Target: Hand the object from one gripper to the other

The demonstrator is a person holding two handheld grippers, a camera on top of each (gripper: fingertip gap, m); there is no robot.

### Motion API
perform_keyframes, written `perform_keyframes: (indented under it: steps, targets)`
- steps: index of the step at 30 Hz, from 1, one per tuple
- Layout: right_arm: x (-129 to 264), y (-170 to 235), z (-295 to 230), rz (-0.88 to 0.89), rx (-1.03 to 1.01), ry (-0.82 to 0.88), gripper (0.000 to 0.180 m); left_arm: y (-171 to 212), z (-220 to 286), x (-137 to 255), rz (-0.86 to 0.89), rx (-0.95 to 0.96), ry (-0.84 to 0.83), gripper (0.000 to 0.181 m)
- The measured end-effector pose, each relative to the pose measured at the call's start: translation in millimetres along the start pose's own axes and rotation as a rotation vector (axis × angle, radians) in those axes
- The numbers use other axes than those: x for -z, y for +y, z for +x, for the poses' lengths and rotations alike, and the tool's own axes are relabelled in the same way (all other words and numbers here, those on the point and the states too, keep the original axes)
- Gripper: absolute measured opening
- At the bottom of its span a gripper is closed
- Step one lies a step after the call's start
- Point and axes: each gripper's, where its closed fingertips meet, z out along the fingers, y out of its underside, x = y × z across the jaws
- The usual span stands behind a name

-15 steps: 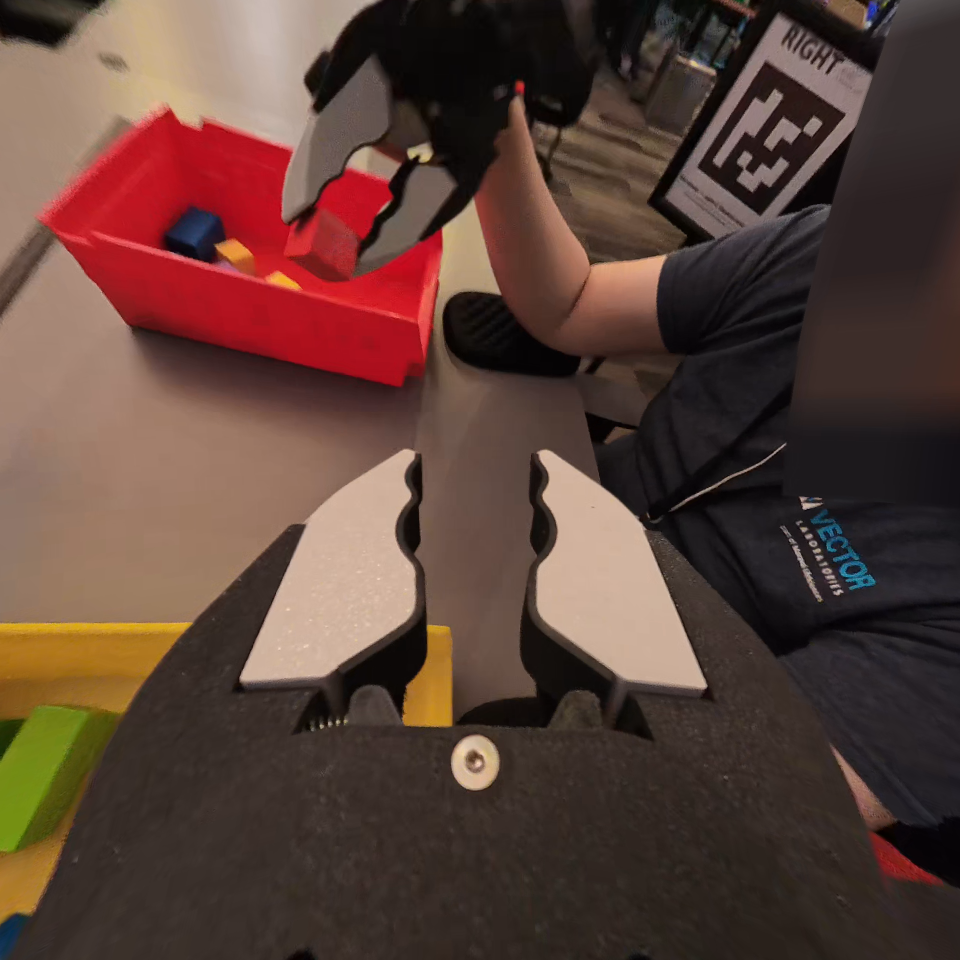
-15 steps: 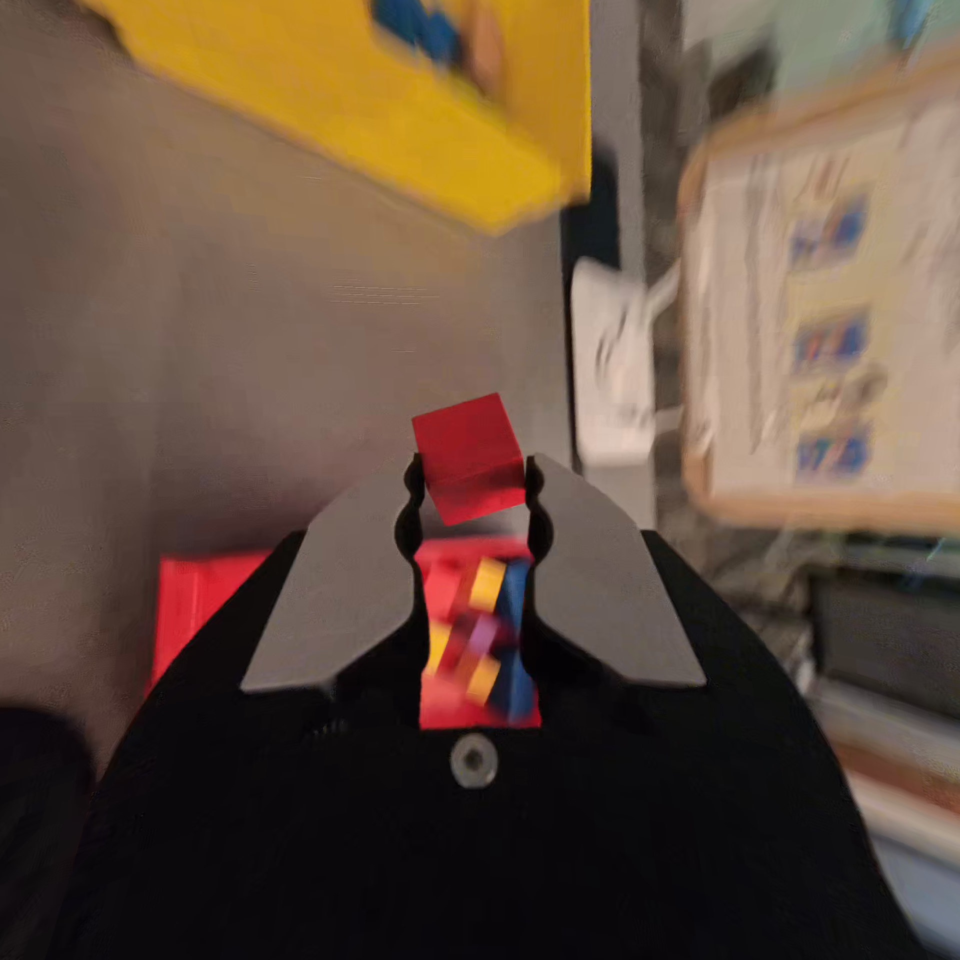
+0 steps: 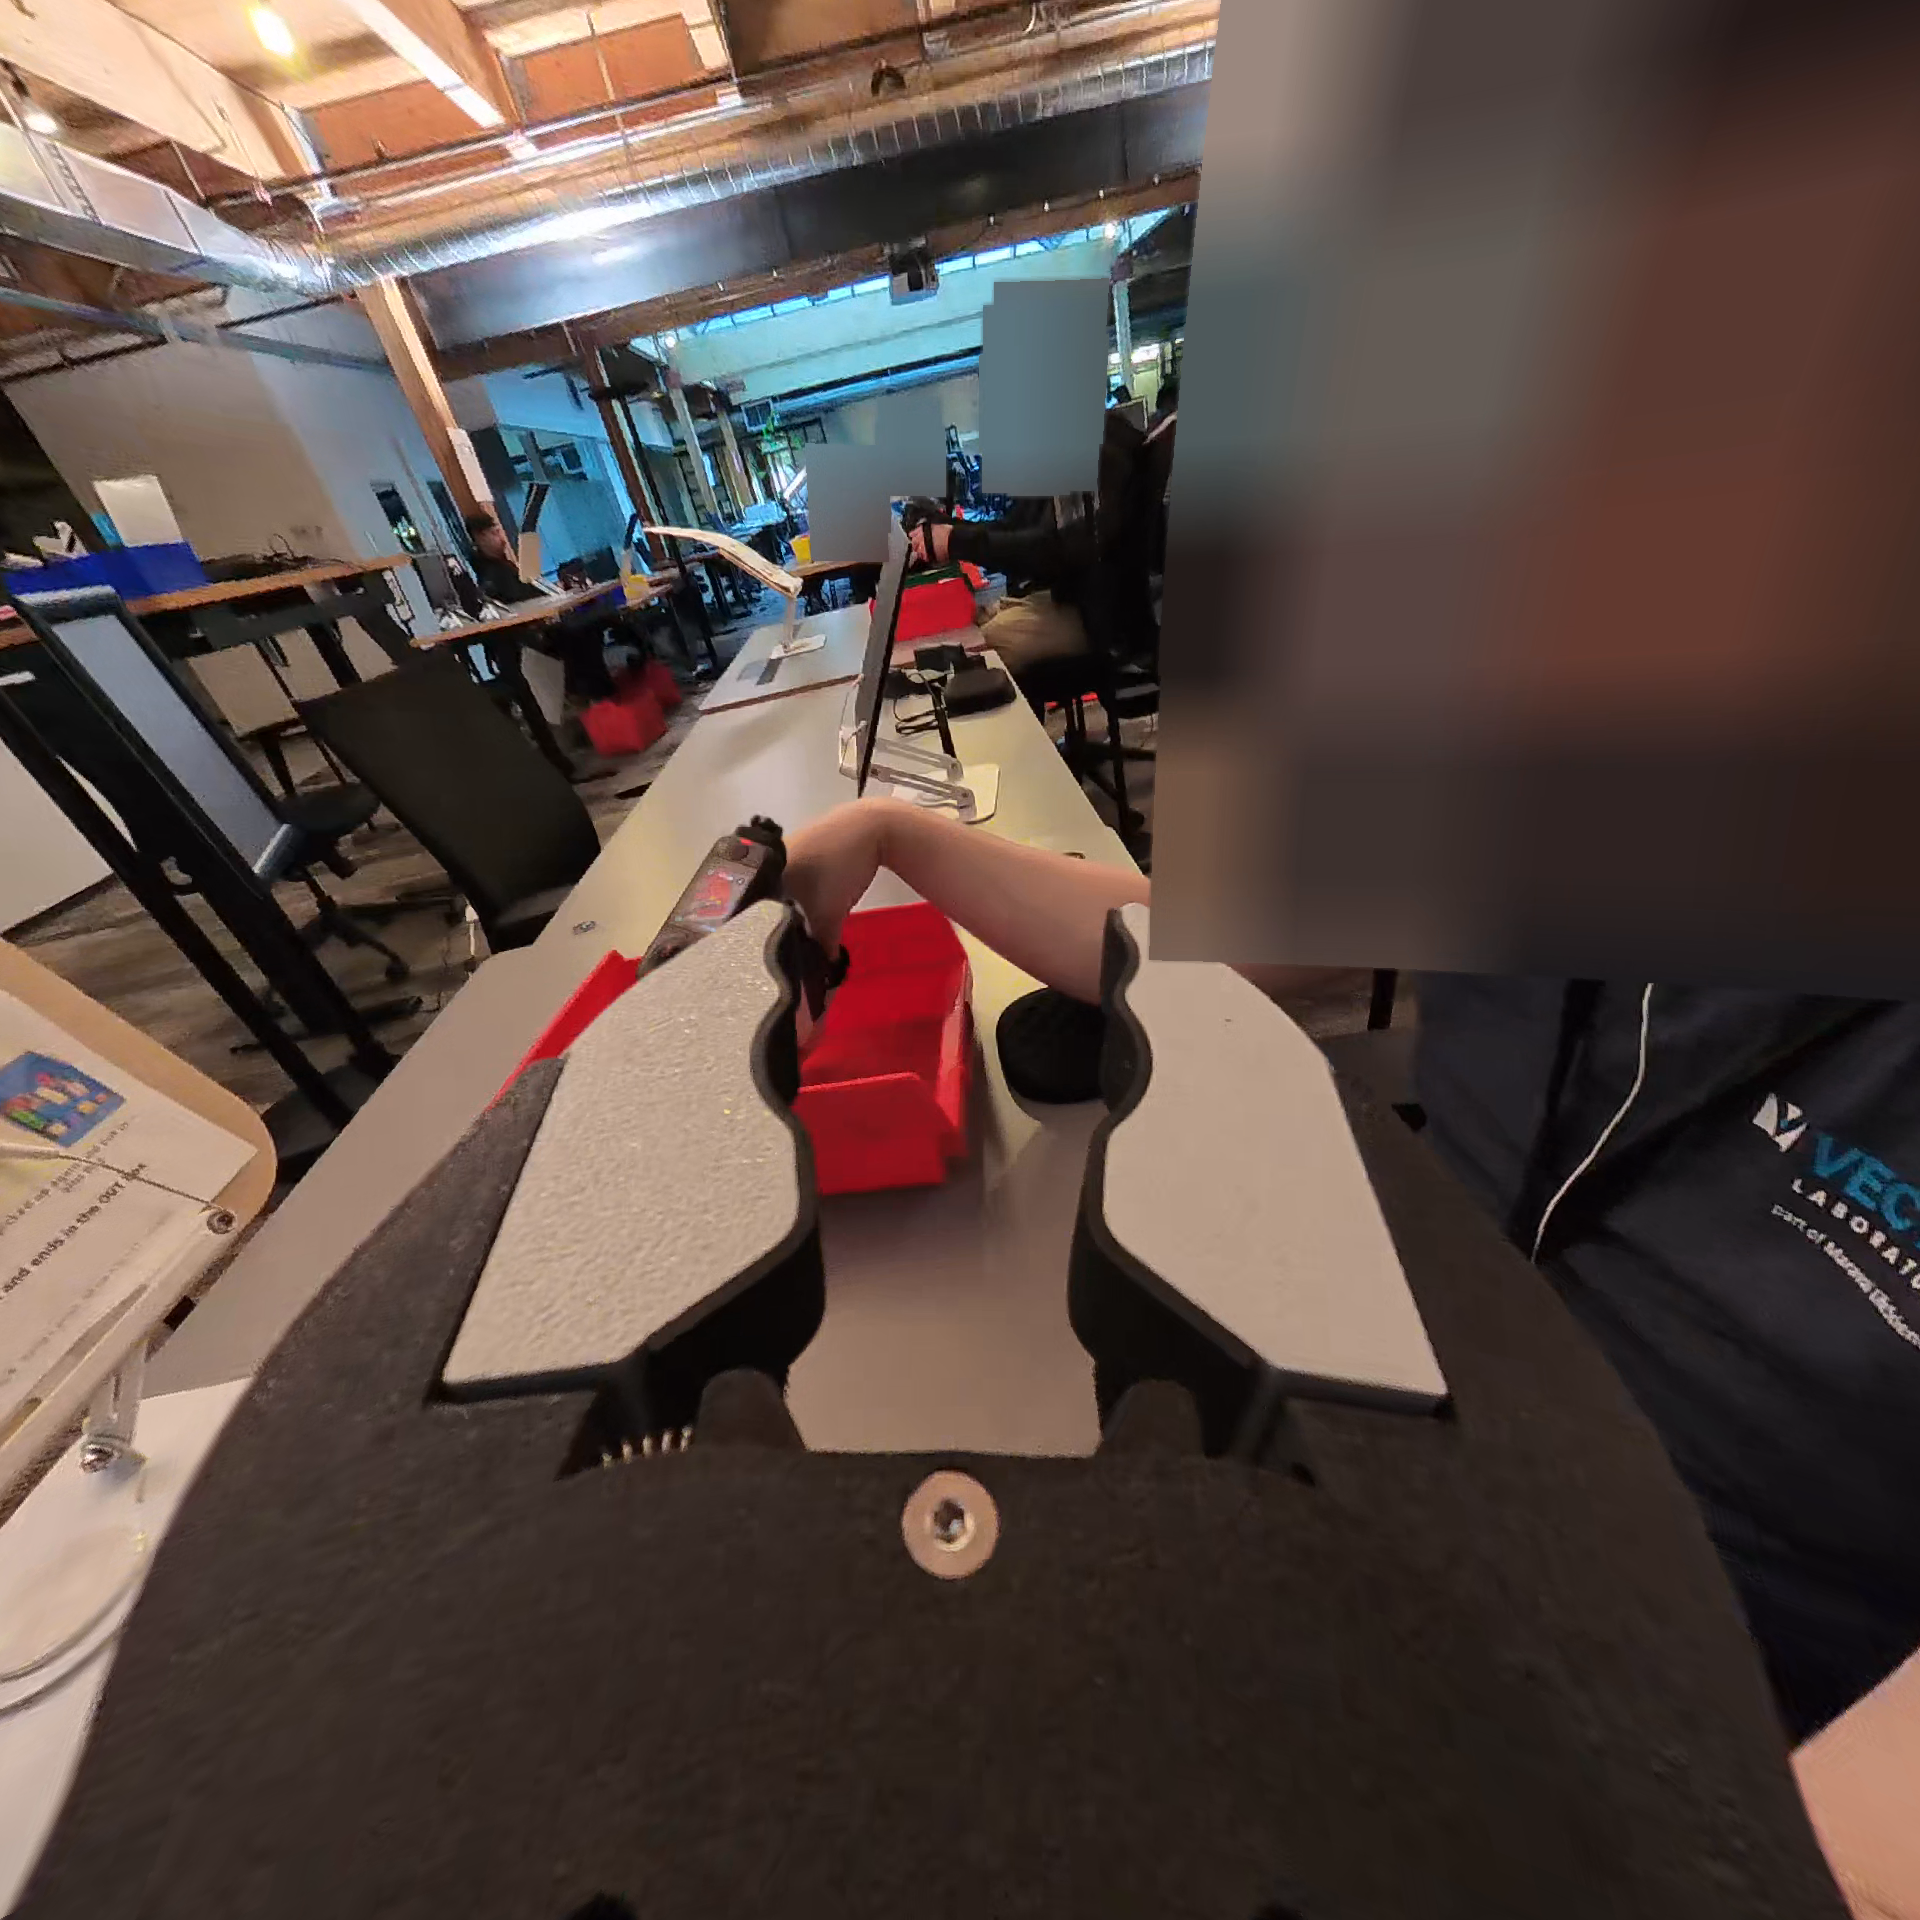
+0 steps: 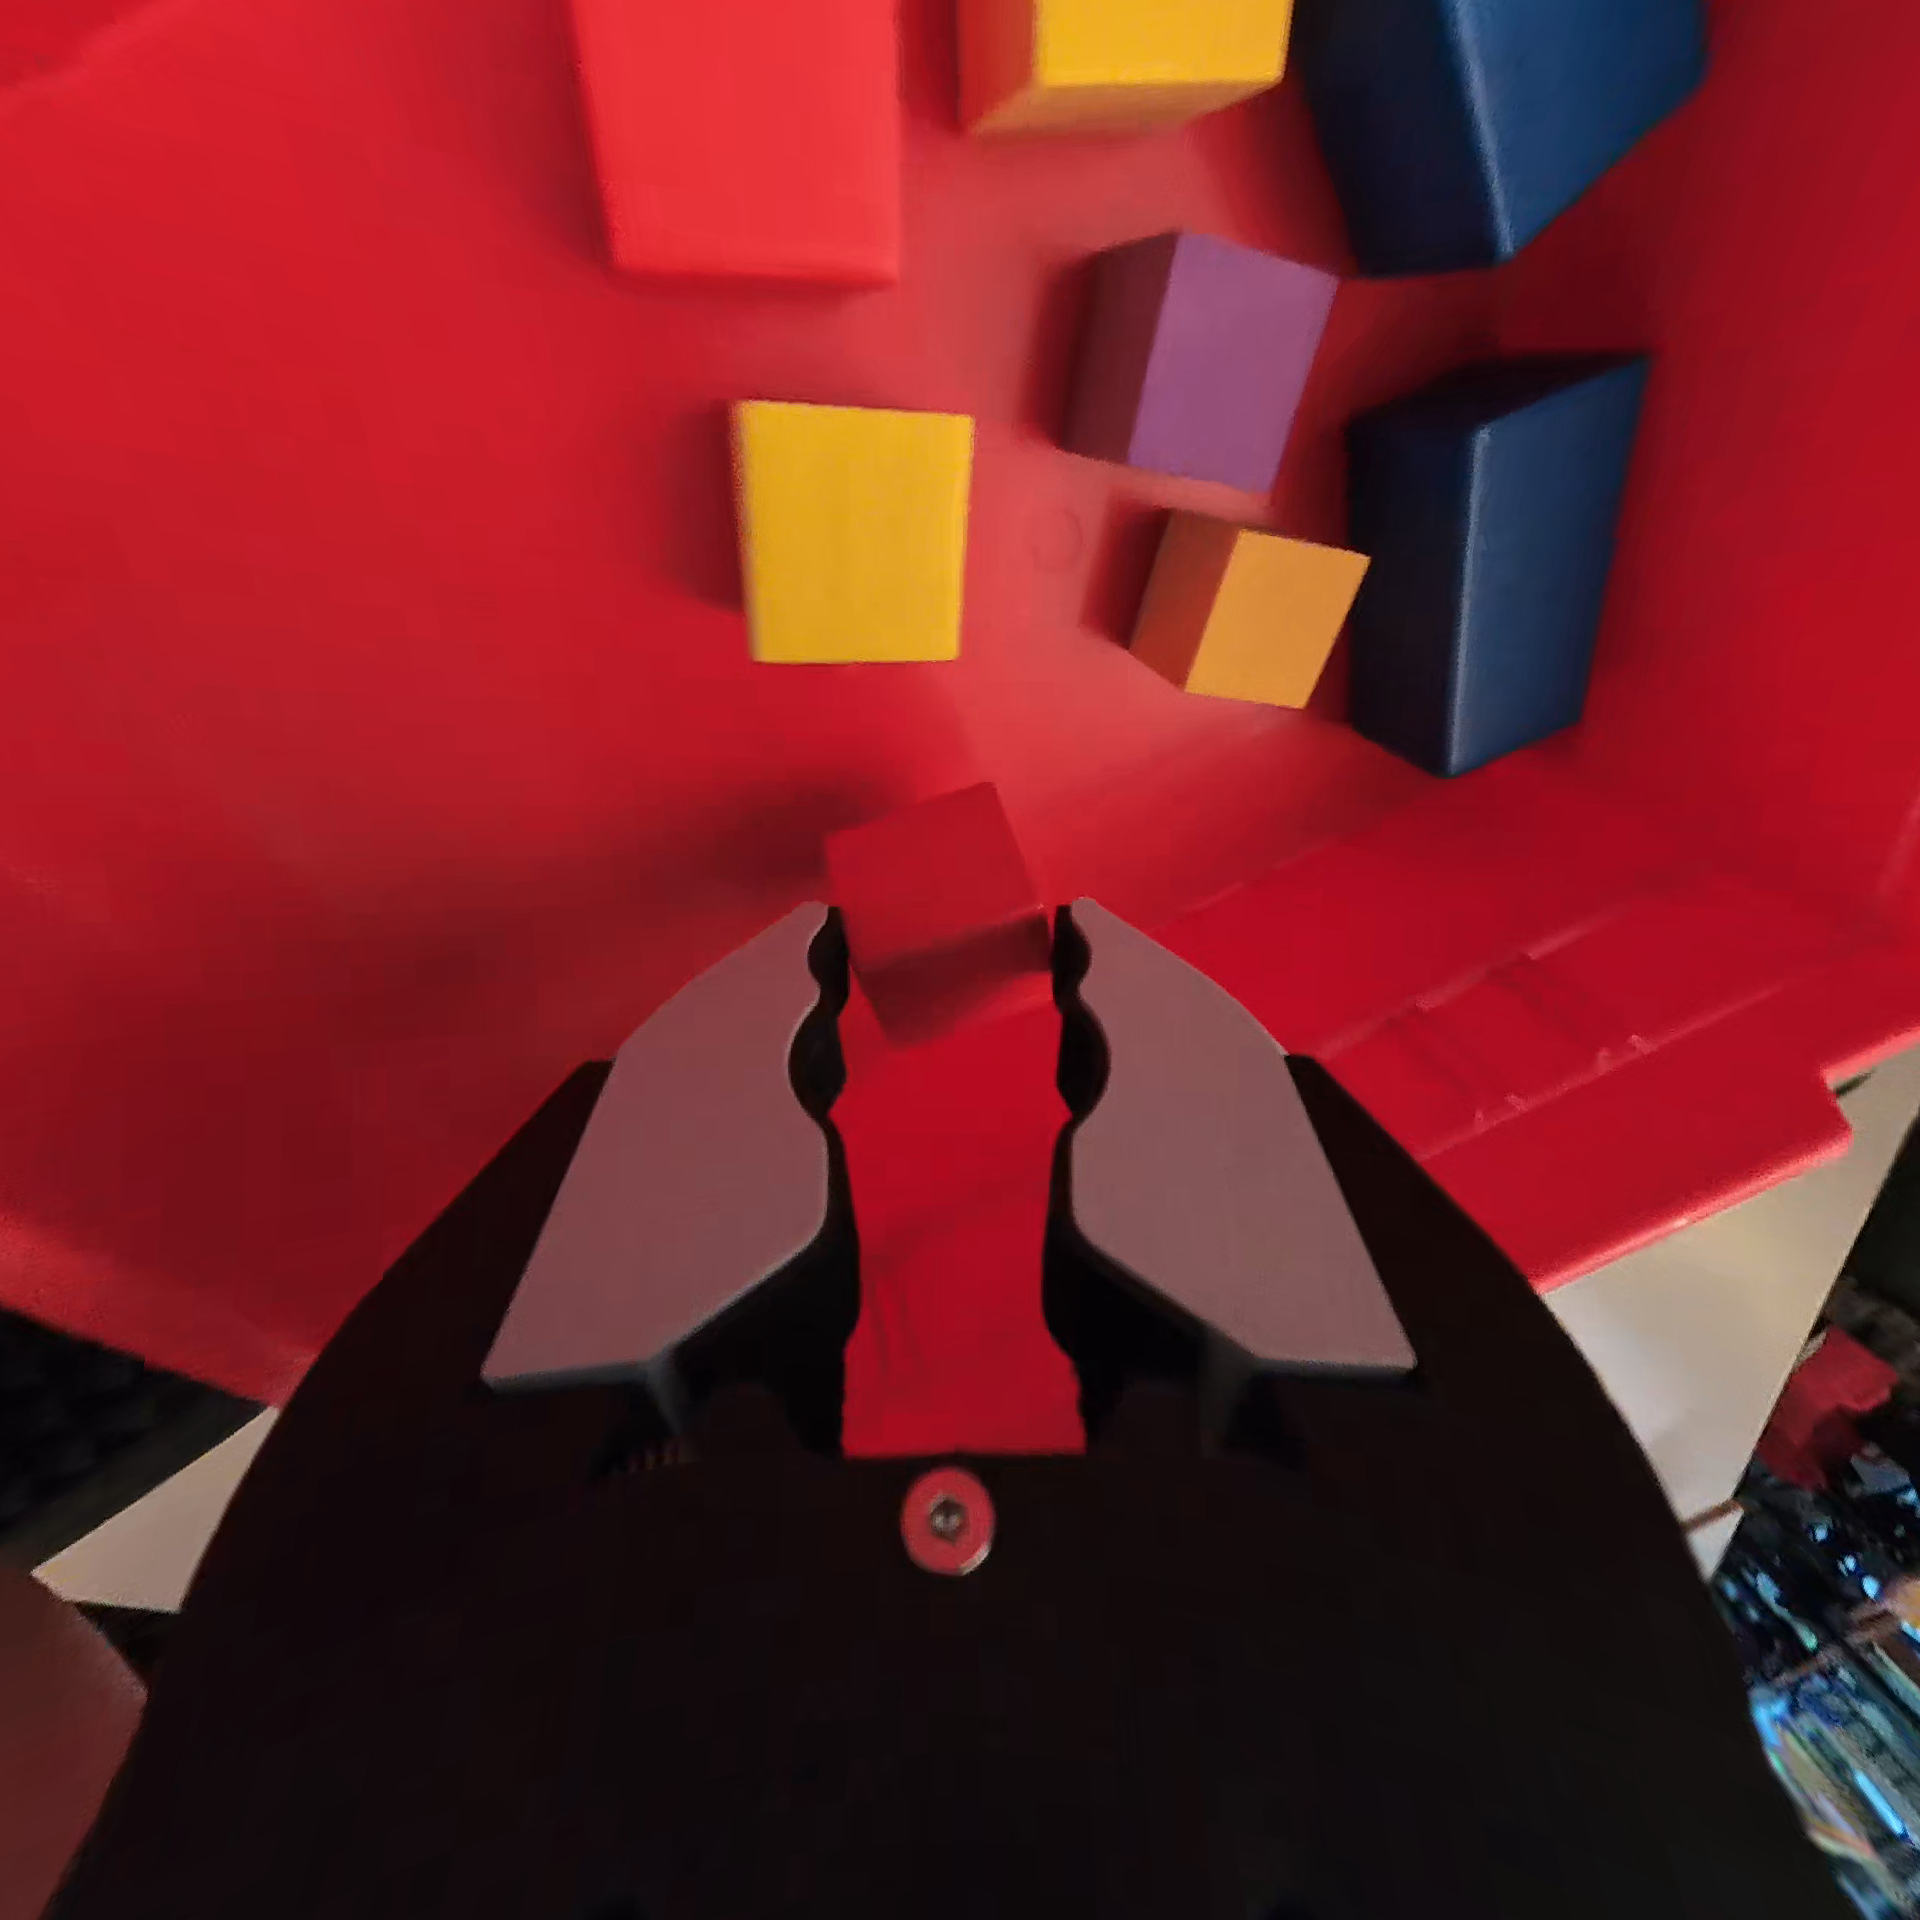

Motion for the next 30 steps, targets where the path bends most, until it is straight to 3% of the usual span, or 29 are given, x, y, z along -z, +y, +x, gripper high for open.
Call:
perform_keyframes:
  steps: [18, 24, 30]
  targets:
    - [-22.1, -10.4, 23.1, -0.003, -0.049, 0.051, 0.039, 24.8, -8.9, -6.7, -0.13, 0.041, -0.028, 0.053]
    - [-2.6, -10.0, 29.4, 0.077, -0.093, 0.082, 0.051, 59.2, -53.5, 24.9, -0.32, 0.116, -0.32, 0.053]
    - [38.6, -7.8, 38.8, 0.177, -0.112, 0.189, 0.052, 135.2, -109.0, 90.9, -0.718, 0.244, -0.717, 0.049]
